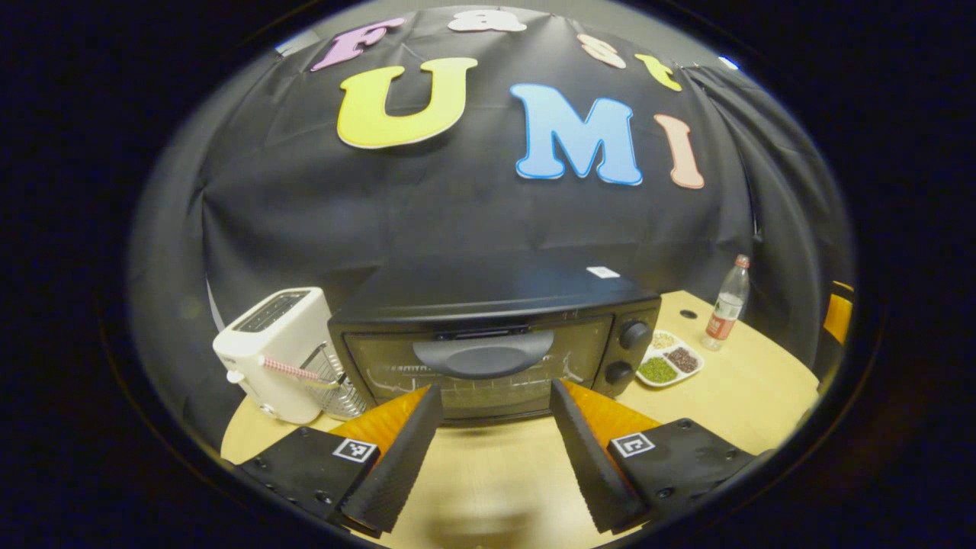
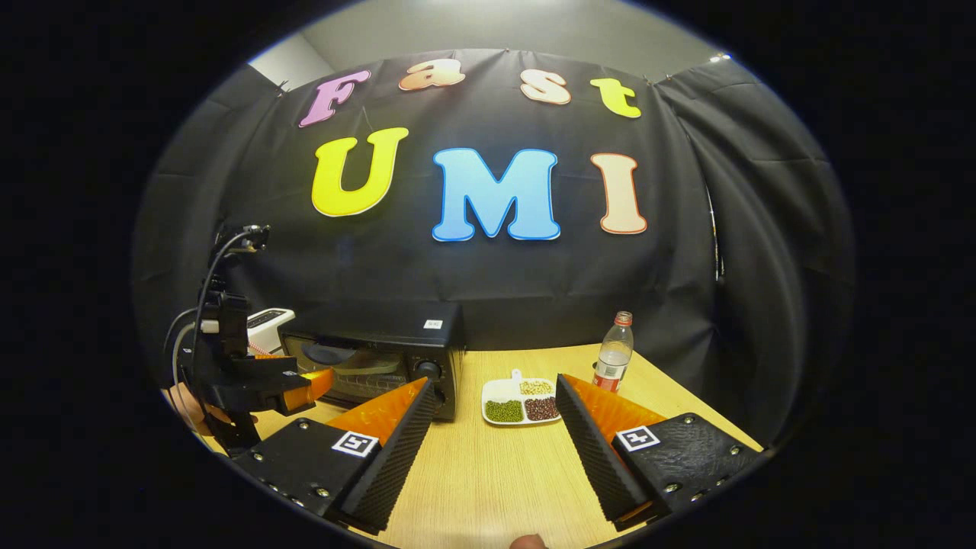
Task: Open the electric oven with the left hand, put the food in, and close the electric oven.
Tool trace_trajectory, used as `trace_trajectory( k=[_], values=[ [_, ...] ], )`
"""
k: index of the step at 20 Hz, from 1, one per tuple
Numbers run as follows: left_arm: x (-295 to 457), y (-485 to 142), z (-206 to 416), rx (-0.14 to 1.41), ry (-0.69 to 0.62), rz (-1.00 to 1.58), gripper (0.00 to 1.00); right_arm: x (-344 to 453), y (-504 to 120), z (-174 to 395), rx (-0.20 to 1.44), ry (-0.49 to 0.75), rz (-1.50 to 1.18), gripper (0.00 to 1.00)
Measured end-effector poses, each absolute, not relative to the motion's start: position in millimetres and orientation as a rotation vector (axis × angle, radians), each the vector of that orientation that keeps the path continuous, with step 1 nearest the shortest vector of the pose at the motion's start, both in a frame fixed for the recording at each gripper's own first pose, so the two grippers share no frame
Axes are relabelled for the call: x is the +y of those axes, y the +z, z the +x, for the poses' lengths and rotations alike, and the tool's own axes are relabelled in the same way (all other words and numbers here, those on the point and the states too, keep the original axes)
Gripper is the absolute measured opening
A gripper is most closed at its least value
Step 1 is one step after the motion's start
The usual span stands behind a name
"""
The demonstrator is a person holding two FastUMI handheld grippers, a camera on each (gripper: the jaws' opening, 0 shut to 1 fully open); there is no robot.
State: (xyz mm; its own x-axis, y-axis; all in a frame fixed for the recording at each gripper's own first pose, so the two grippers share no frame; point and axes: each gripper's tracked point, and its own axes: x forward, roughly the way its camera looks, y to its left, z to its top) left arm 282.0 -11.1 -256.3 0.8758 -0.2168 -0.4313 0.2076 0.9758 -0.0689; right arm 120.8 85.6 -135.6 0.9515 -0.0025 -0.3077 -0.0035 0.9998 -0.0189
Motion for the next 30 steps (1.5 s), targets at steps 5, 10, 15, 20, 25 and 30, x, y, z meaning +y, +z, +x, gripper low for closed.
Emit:
trace_trajectory(
  k=[5, 10, 15, 20, 25, 30],
  values=[
    [-24, -193, 255, 0.310, -0.194, -0.052, 1.00, 68, -106, 113, 0.242, 0.023, -0.007, 0.98],
    [-33, -135, 196, 0.222, -0.128, -0.075, 1.00, 42, -81, 86, 0.209, 0.060, -0.008, 0.97],
    [-39, -88, 130, 0.155, -0.072, -0.054, 0.95, 15, -59, 52, 0.159, 0.113, -0.032, 0.97],
    [-40, -61, 78, 0.116, -0.044, -0.067, 1.00, -1, -42, 24, 0.129, 0.132, -0.053, 0.98],
    [-15, -46, 42, 0.090, -0.028, -0.054, 0.90, 3, -29, 1, 0.114, 0.125, -0.032, 0.98],
    [13, -25, 20, 0.045, -0.022, -0.031, 1.00, 12, -13, -14, 0.078, 0.078, -0.008, 0.98]
  ],
)
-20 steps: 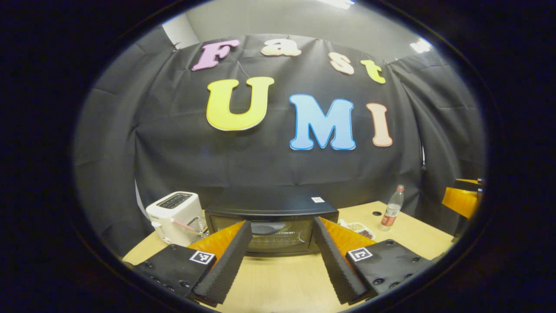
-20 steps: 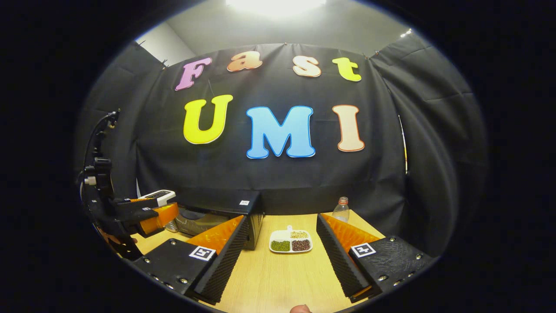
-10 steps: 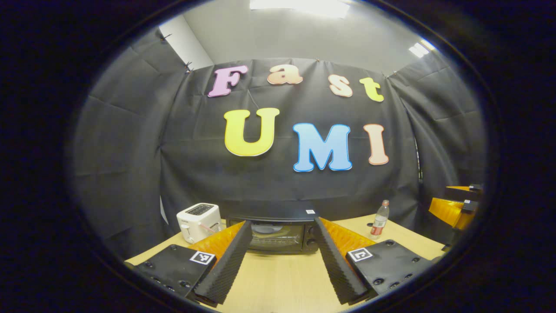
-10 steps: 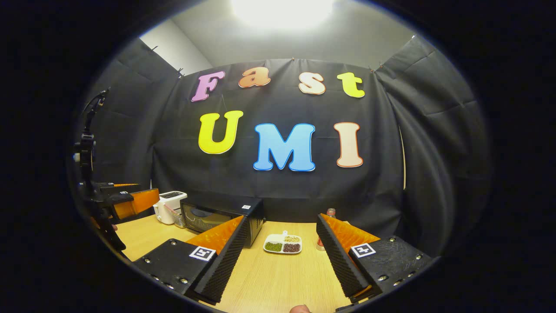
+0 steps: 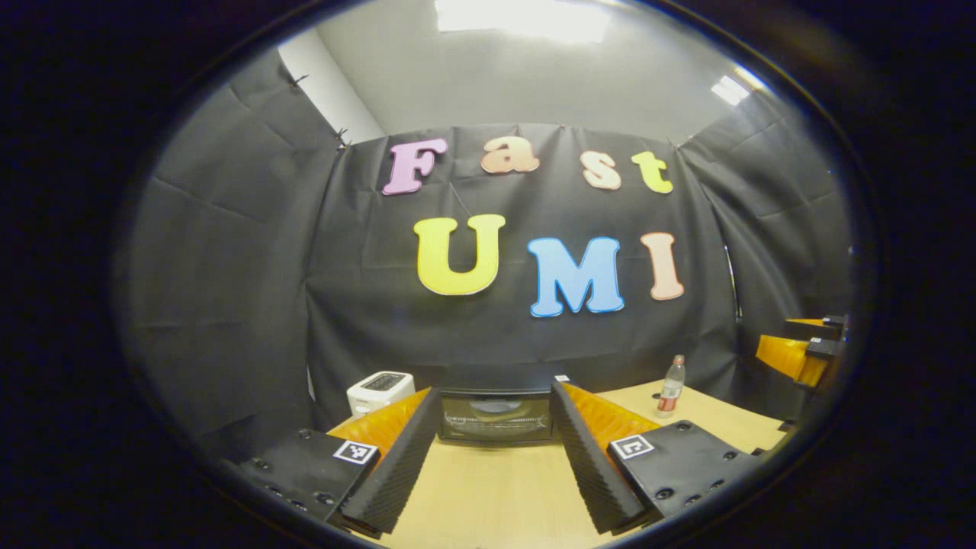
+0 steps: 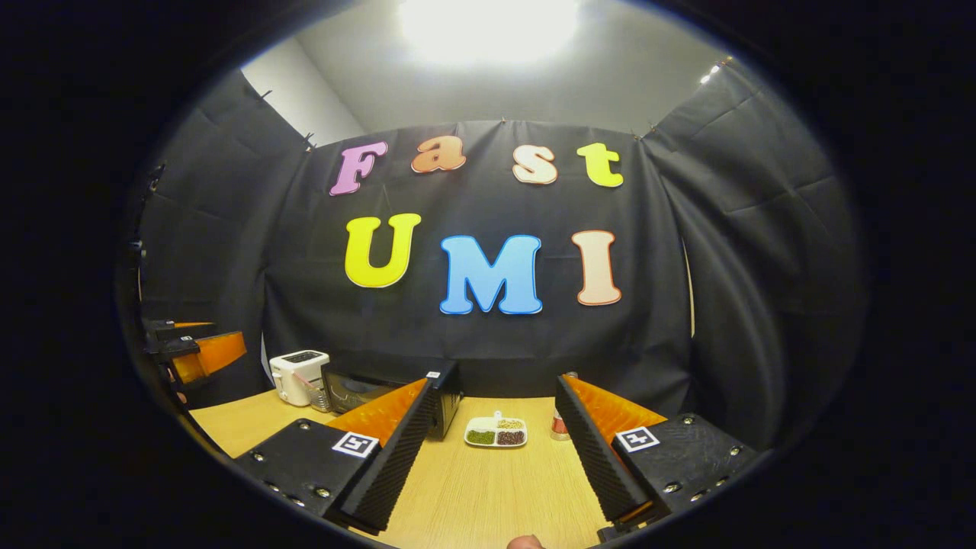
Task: Open the electric oven with the left hand, put the food in, and close the electric oven.
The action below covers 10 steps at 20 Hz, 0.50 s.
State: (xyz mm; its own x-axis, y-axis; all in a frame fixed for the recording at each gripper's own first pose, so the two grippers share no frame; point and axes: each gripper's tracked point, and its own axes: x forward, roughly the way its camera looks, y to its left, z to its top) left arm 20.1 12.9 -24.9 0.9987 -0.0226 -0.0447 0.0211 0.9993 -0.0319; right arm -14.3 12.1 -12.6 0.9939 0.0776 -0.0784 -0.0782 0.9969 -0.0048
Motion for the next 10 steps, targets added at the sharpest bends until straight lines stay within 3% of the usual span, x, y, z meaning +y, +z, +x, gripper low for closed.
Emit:
trace_trajectory(
  k=[10],
  values=[
    [39, 5, -1, -0.022, -0.006, -0.039, 1.00, 25, 29, -21, -0.006, 0.067, 0.016, 0.97]
  ],
)
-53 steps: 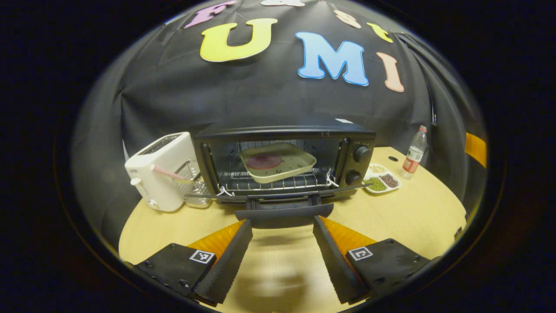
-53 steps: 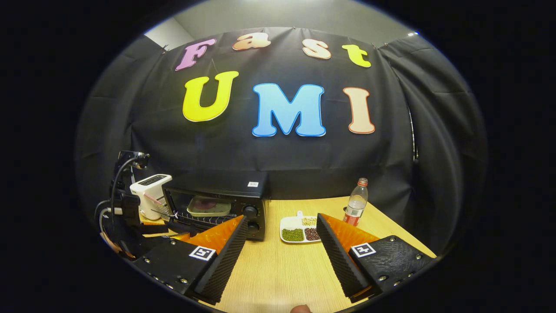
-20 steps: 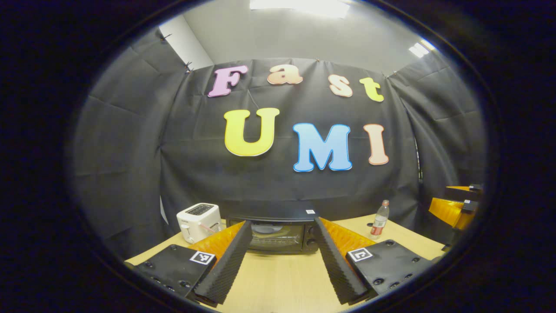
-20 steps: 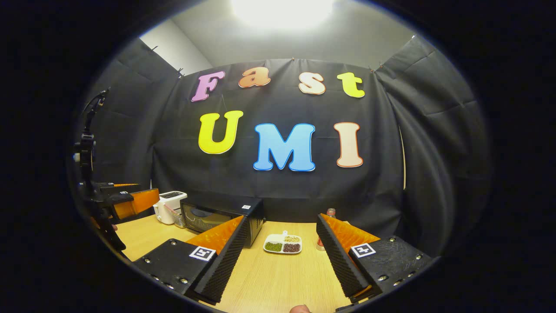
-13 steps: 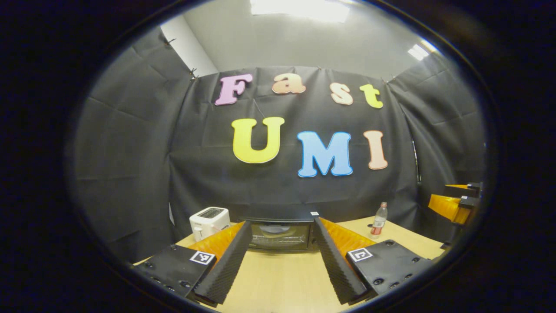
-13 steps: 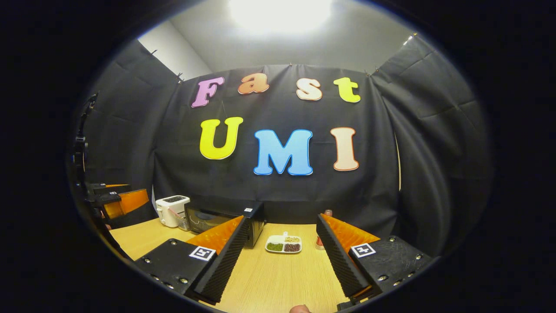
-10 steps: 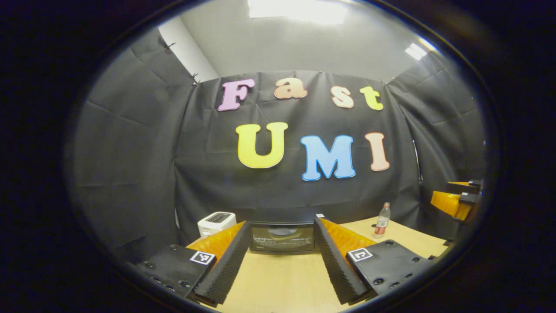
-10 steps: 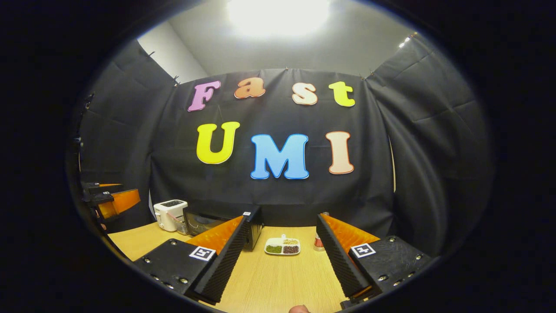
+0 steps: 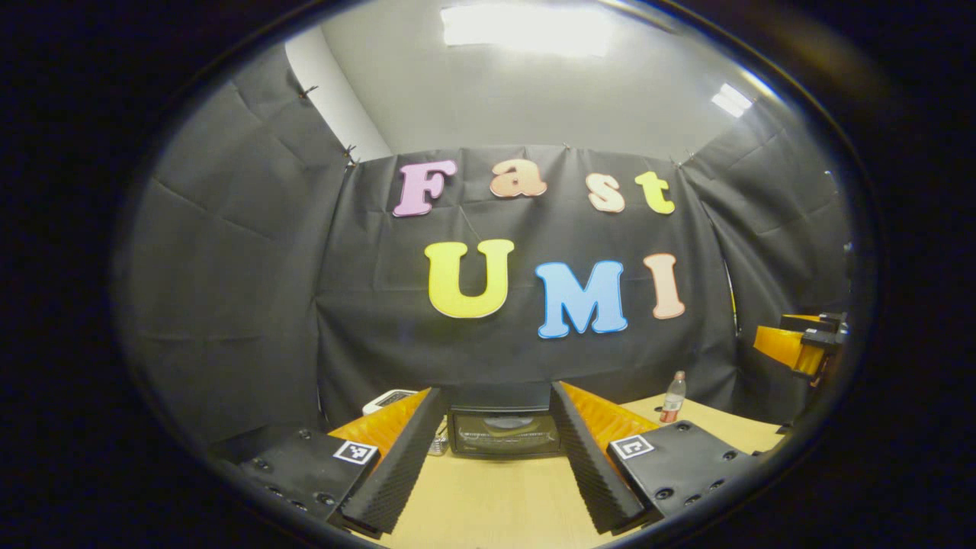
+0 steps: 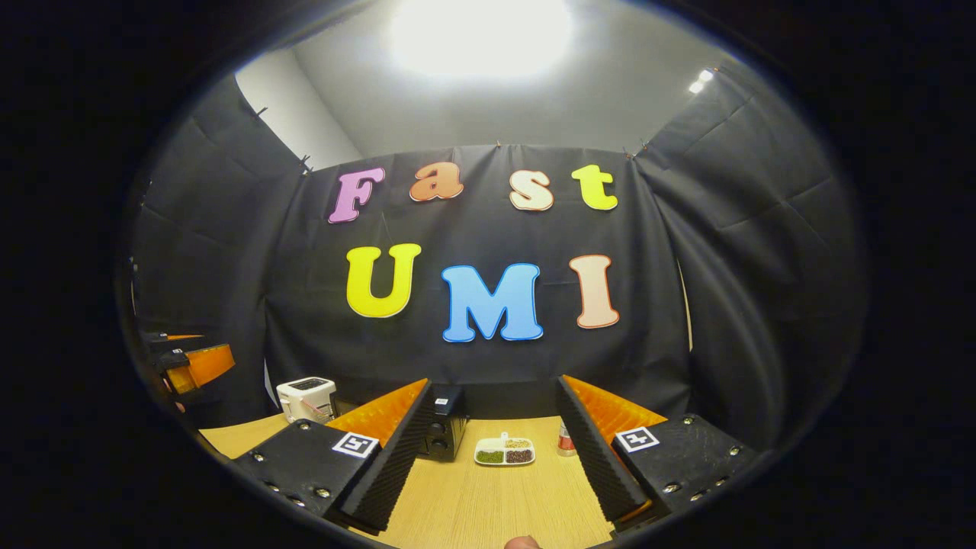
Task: Open the electric oven with the left hand, put the food in, and close the electric oven.
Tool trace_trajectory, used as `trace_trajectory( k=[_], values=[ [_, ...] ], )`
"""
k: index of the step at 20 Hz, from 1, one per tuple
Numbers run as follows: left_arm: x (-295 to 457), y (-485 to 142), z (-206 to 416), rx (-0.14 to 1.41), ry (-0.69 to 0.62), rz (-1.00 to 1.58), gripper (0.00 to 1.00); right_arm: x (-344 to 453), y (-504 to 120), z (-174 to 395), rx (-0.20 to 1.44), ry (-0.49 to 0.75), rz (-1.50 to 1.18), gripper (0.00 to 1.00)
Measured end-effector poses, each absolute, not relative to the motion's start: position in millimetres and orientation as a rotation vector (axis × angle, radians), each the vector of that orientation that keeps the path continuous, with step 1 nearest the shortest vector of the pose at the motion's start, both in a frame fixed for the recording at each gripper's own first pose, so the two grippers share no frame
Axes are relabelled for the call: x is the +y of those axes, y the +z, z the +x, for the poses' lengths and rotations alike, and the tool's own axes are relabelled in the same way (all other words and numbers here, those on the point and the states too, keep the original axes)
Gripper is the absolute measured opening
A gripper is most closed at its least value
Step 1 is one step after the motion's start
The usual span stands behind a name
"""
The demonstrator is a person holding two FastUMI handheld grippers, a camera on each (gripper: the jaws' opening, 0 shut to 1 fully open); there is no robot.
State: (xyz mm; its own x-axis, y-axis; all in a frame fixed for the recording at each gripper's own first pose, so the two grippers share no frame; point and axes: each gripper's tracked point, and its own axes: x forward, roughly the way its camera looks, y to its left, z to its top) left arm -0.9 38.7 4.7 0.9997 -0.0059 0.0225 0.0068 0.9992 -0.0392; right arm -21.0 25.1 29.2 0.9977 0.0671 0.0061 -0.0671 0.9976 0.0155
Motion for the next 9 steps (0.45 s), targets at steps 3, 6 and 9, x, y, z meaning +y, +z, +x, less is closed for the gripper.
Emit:
trace_trajectory(
  k=[3, 6, 9],
  values=[
    [42, 11, -7, -0.033, -0.002, -0.038, 1.00, 25, 35, -20, -0.016, 0.069, 0.018, 0.97],
    [44, 17, -13, -0.043, 0.008, -0.035, 1.00, 26, 35, -24, -0.014, 0.076, 0.016, 0.97],
    [43, 18, -18, -0.038, 0.011, -0.032, 1.00, 26, 34, -27, -0.007, 0.081, 0.013, 0.97]
  ],
)
